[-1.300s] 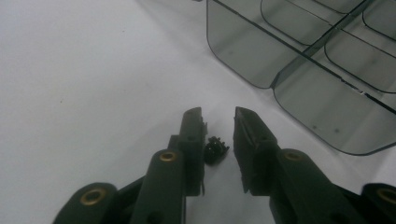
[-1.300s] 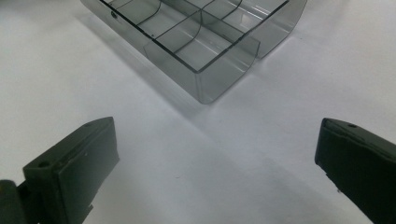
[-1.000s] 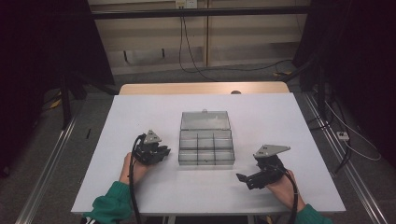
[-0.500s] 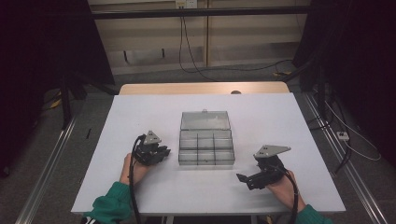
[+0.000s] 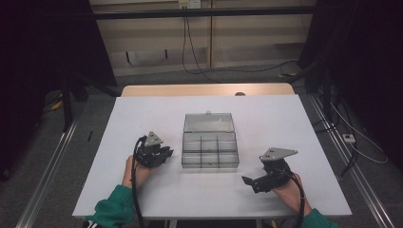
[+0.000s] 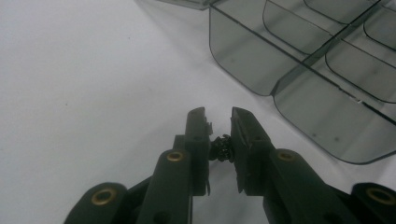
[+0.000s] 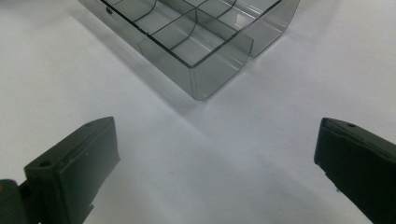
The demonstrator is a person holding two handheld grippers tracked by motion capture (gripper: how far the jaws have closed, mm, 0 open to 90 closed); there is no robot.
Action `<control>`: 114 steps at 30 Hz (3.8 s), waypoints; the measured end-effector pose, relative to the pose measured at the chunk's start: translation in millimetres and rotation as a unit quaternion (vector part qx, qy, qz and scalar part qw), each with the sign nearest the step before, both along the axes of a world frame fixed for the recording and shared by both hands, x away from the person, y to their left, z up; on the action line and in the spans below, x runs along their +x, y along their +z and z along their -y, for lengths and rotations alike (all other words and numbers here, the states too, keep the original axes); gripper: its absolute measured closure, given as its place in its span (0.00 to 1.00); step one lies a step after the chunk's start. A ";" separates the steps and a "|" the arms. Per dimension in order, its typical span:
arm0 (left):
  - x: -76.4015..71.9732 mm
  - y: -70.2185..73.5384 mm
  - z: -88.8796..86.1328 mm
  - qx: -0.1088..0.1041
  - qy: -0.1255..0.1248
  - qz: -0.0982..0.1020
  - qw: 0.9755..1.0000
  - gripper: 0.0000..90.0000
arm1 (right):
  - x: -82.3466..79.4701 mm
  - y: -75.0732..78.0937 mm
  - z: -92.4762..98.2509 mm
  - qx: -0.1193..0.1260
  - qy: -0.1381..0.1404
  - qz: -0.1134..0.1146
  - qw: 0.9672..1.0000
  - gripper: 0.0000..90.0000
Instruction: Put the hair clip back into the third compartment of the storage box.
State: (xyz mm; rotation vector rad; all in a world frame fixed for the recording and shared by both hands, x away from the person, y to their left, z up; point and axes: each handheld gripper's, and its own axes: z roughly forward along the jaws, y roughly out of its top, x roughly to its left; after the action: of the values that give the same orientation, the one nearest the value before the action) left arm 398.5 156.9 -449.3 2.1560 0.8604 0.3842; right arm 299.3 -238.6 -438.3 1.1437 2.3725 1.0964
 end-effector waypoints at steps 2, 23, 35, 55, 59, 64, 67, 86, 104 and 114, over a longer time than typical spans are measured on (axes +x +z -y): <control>-0.1 1.3 -0.3 -0.002 0.000 0.005 1.000 0.86 | -0.2 0.1 0.3 0.000 0.000 0.000 1.000 0.00; -1.0 10.1 0.7 -0.022 0.000 0.015 1.000 0.86 | 0.0 -0.8 -0.6 0.000 0.003 0.000 1.000 0.00; -6.9 20.0 7.3 -0.032 -0.004 0.037 0.999 0.86 | 2.5 -1.6 -2.8 -0.001 0.008 -0.001 1.000 0.00; -14.7 31.7 26.1 -0.044 -0.027 0.058 0.997 0.86 | 1.4 -1.2 -2.9 -0.002 0.006 0.001 1.000 0.00; -16.1 32.9 29.9 -0.045 -0.031 0.057 0.997 0.86 | 1.2 -0.2 -3.2 -0.001 0.006 0.005 1.000 0.00; -17.3 34.7 33.1 -0.045 -0.037 0.061 0.996 0.86 | 1.6 -0.6 -4.1 -0.002 0.006 0.004 1.000 0.00; -17.4 35.6 35.7 -0.047 -0.038 0.062 0.996 0.86 | 2.1 -0.7 -5.3 -0.004 0.008 0.005 1.000 0.00; -21.0 37.5 54.4 -0.047 -0.058 0.069 0.995 0.86 | 2.0 -1.5 -5.6 -0.005 0.010 0.005 1.000 0.00; -22.9 37.6 68.3 -0.051 -0.067 0.072 0.994 0.86 | 3.8 -3.4 -5.7 -0.005 0.010 0.001 1.000 0.00; -22.8 39.7 74.5 -0.046 -0.075 0.078 0.993 0.86 | 3.7 -3.4 -5.7 -0.005 0.010 0.001 1.000 0.00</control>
State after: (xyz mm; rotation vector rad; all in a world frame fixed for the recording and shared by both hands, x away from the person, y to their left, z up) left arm 375.6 82.5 -409.5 2.0592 0.6123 0.4225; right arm 303.0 -232.9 -441.7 1.1160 2.3901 1.0902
